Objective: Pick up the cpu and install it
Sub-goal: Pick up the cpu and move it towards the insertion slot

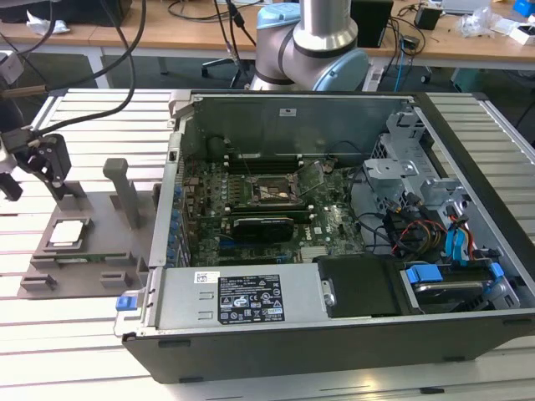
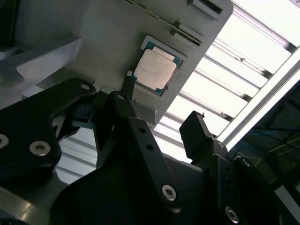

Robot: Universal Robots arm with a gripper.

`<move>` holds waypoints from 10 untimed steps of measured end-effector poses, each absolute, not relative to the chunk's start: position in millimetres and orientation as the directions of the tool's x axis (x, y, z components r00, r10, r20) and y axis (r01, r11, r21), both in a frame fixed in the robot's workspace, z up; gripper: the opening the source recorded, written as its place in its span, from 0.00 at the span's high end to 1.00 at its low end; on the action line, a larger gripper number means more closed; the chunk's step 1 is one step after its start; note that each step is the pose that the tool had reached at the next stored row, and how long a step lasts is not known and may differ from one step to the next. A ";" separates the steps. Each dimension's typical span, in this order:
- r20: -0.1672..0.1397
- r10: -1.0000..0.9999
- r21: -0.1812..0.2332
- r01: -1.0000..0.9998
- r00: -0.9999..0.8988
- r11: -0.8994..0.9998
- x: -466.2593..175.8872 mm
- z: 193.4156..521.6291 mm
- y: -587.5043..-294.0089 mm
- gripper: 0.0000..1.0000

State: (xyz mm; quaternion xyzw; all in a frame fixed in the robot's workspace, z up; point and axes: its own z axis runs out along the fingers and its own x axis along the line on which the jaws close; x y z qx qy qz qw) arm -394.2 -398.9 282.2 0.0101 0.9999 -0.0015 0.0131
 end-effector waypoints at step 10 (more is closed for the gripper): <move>-0.026 0.020 -0.003 0.020 -0.999 1.000 -394.2 276.7 -398.9 0.34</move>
